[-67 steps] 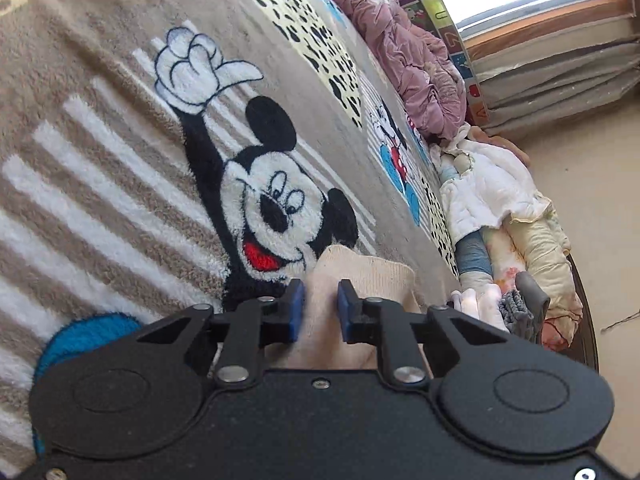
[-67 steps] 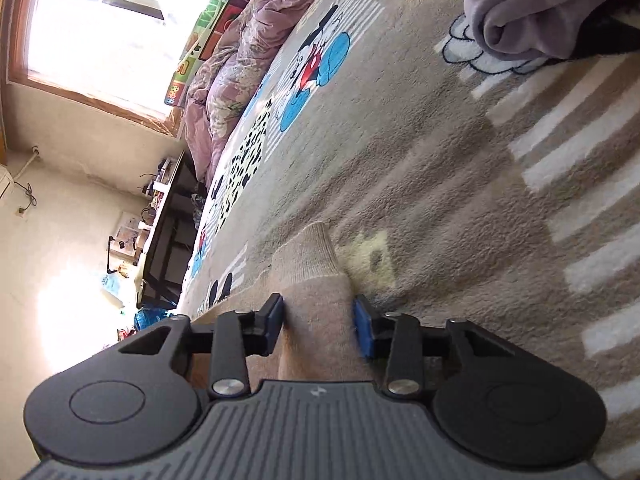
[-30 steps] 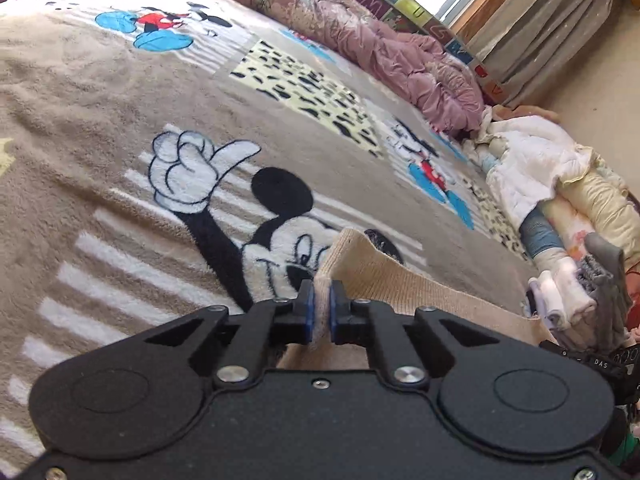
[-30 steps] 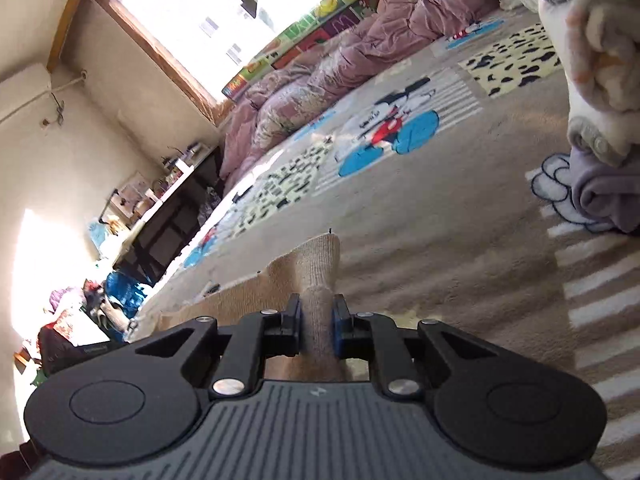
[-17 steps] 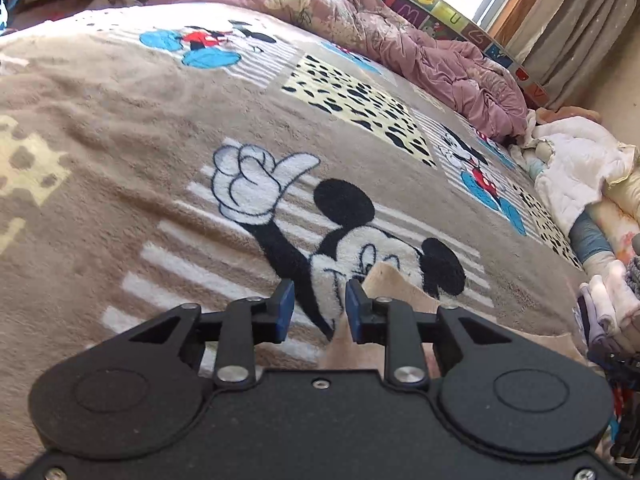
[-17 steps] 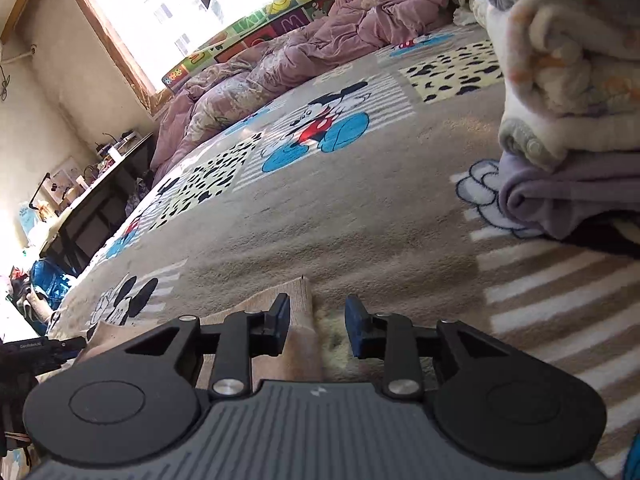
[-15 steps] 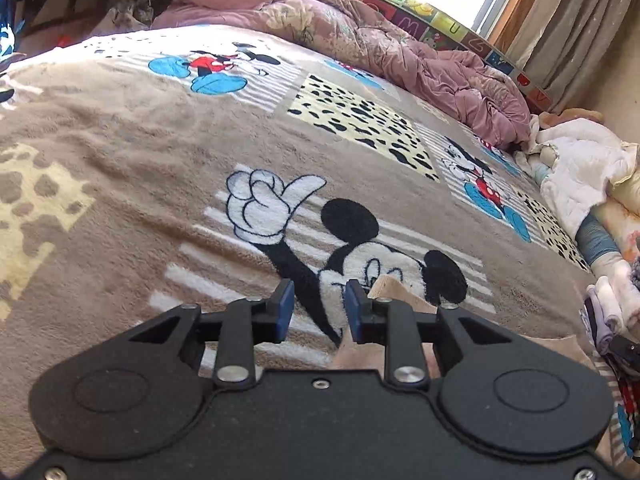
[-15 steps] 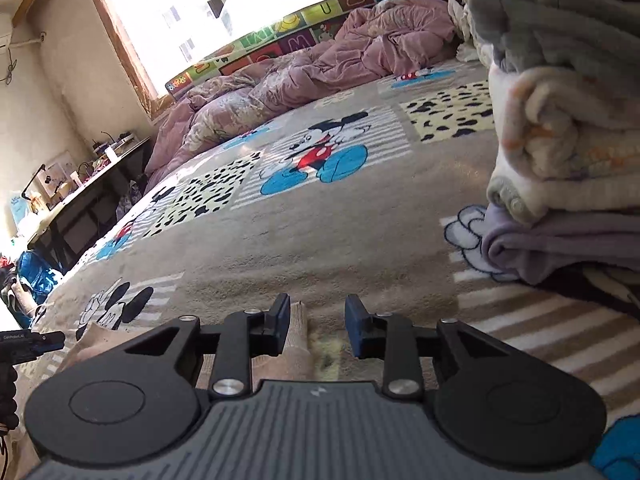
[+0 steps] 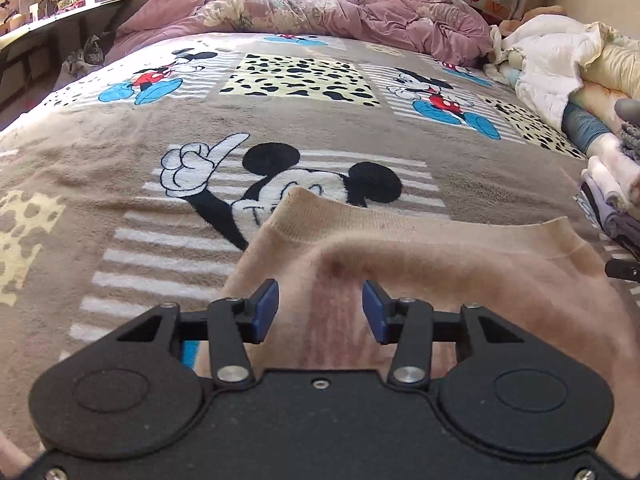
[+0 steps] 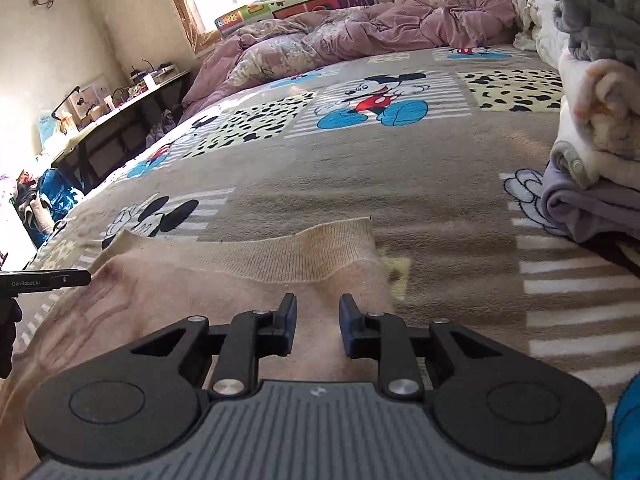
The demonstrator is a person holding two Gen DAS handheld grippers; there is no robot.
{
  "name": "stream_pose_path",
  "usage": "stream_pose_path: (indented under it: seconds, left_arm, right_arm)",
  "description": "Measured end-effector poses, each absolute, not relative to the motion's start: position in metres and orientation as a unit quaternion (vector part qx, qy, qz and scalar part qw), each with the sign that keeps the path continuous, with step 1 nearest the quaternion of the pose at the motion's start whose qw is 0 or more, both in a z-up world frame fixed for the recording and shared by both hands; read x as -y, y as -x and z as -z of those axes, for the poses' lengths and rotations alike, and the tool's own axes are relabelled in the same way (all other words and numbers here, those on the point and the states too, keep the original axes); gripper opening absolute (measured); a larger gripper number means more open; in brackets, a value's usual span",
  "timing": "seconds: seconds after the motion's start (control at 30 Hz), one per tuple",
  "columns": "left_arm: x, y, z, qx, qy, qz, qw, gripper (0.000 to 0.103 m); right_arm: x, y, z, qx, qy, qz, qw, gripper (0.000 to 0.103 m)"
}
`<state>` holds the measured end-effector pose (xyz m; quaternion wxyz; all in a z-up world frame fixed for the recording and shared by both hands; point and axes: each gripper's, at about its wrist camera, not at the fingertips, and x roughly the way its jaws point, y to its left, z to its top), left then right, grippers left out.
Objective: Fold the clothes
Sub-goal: 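Pull the hem with both grippers to spread the sweater flat, then release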
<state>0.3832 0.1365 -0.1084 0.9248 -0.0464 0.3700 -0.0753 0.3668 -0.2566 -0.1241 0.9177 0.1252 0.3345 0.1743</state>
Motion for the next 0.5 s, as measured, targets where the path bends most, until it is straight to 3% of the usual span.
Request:
stream_pose_path:
  seconds: [0.1, 0.3, 0.33, 0.4, 0.5]
  left_arm:
    - [-0.114, -0.342, 0.103, -0.368, 0.050, 0.094, 0.924, 0.046]
    - [-0.057, -0.257, 0.118, -0.379, 0.025, 0.116, 0.918, 0.047]
    - [-0.048, -0.241, 0.123, -0.379, 0.015, 0.121, 0.917, 0.047]
    - [-0.031, -0.209, 0.129, -0.374, 0.007, 0.136, 0.917, 0.047]
    - [-0.005, -0.167, 0.130, -0.349, -0.005, 0.159, 0.924, 0.047]
  right_arm:
    - [0.251, -0.334, 0.124, -0.334, -0.137, -0.210, 0.909, 0.029]
    - [0.234, -0.273, 0.134, -0.342, -0.044, -0.193, 0.919, 0.027]
    - [0.233, -0.264, 0.135, -0.341, -0.032, -0.189, 0.920, 0.028]
    - [0.231, -0.244, 0.136, -0.339, -0.009, -0.182, 0.923, 0.043]
    - [0.233, -0.219, 0.139, -0.351, 0.010, -0.185, 0.918, 0.049]
